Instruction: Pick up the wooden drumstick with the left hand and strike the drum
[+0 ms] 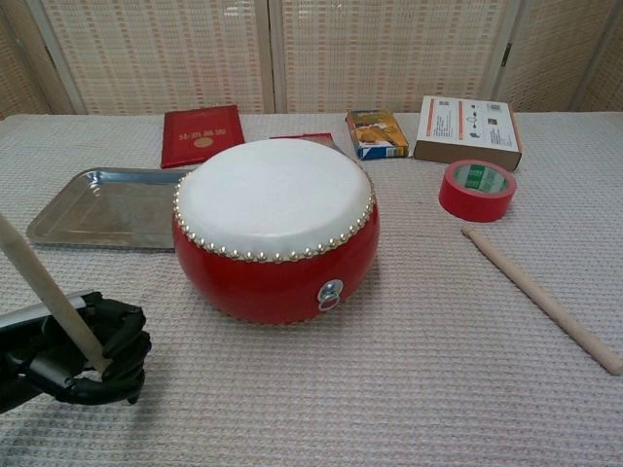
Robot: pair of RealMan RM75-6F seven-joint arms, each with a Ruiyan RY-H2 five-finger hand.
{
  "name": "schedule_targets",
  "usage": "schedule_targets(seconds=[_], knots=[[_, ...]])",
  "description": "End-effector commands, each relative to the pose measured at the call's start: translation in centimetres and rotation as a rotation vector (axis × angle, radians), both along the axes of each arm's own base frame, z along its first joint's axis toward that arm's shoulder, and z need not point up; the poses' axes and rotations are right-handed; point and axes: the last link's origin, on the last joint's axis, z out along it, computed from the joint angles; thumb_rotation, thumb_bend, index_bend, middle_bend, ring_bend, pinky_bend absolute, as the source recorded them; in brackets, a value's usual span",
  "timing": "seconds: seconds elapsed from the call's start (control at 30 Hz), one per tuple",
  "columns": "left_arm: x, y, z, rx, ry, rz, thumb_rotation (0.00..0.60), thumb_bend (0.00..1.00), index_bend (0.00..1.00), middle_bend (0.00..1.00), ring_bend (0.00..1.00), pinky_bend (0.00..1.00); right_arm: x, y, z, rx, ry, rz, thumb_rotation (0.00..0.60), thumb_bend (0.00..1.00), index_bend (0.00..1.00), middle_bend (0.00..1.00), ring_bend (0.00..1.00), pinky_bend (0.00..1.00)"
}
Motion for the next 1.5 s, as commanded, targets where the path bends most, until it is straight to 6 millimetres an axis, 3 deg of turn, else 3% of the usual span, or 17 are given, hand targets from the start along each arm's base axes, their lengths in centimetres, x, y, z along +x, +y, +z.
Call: schedule_targets(seconds=[0.03, 0.4, 0.67, 0.93, 1.23, 1.5], knots=[[-0.2, -0.1, -0.3, 0.004, 0.012, 0.005, 0.600, 0.24, 0.76, 0.74, 0.66, 0.57, 0.0, 0.0, 0.0, 0.000, 0.000, 0.000, 0.600, 0.20, 0.03, 0.05, 0.00, 0.00], [-0.4, -0.2, -1.6, 0.034, 0.053, 0.011, 0.600, 0.24, 0.87, 0.86, 0.77, 0.76, 0.2, 0.0, 0.0, -0.001, 0.001, 0.004, 0.600, 0.20, 0.03, 0.05, 0.00, 0.00], [-0.4, -0.3, -2.1, 0.067, 0.075, 0.007, 0.600, 0.25, 0.98, 0.96, 0.87, 0.96, 0.2, 0.1, 0.0, -0.007, 0.004, 0.005, 0.600, 0.20, 0.03, 0.05, 0.00, 0.00], [-0.4, 0.0, -2.0, 0.131, 0.055, 0.037, 0.600, 0.34, 1.00, 1.00, 0.98, 1.00, 0.3, 0.1, 0.1, -0.010, 0.004, 0.007, 0.600, 0.20, 0.03, 0.05, 0.00, 0.00], [0.1, 2.0, 1.3, 0.291, 0.073, 0.000, 0.600, 0.43, 1.00, 1.00, 1.00, 1.00, 0.3, 0.1, 0.2, -0.011, 0.007, 0.016, 0.600, 0.20, 0.03, 0.05, 0.00, 0.00], [0.4, 7.2, 6.9, 0.564, 0.484, -0.220, 0.600, 0.46, 1.00, 1.00, 1.00, 1.00, 0.5, -0.3, 0.9, -0.030, 0.019, 0.039, 0.600, 0.20, 0.03, 0.05, 0.00, 0.00]])
